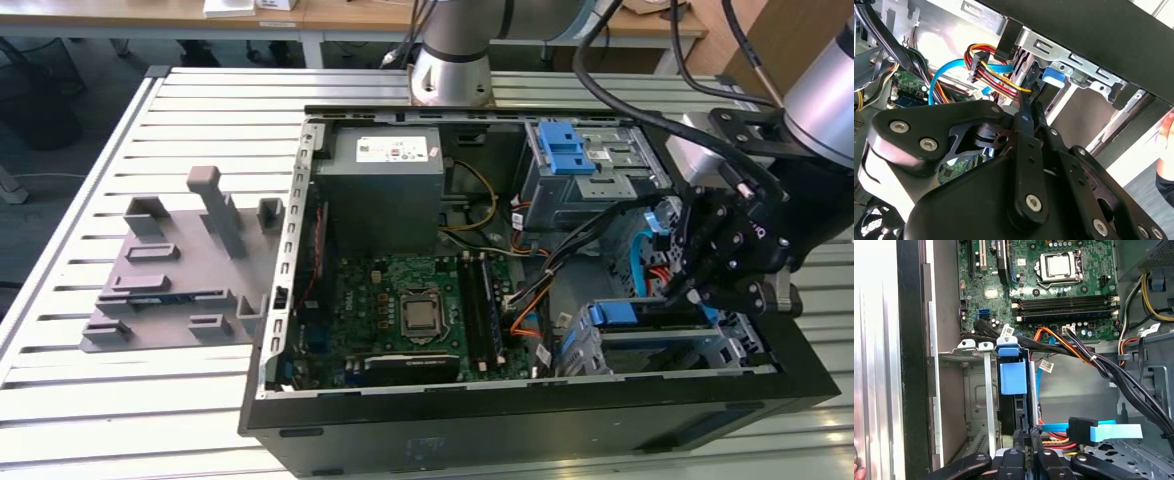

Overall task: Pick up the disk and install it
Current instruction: 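Insert the first disk wire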

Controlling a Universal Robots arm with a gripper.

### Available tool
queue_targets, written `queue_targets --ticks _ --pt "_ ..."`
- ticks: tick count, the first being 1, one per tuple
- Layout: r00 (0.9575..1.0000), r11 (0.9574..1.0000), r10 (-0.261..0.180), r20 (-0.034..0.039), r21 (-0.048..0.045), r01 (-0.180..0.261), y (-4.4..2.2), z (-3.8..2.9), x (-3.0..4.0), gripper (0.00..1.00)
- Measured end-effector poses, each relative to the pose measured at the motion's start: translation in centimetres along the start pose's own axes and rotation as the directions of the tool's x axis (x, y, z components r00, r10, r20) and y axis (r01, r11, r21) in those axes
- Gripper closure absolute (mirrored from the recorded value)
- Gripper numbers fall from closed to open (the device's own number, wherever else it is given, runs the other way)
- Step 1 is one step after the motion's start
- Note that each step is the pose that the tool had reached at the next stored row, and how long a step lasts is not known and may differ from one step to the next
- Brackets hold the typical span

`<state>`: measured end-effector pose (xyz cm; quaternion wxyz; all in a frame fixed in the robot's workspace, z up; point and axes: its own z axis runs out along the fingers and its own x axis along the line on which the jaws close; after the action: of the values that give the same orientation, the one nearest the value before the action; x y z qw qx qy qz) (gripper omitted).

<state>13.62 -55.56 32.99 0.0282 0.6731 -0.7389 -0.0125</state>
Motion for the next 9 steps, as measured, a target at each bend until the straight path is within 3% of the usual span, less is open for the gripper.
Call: queue_targets --ticks 9 --pt "1.0 1.0 0.0 0.0004 -0.0009 0.0 -0.03 0.16 0.01 0.82"
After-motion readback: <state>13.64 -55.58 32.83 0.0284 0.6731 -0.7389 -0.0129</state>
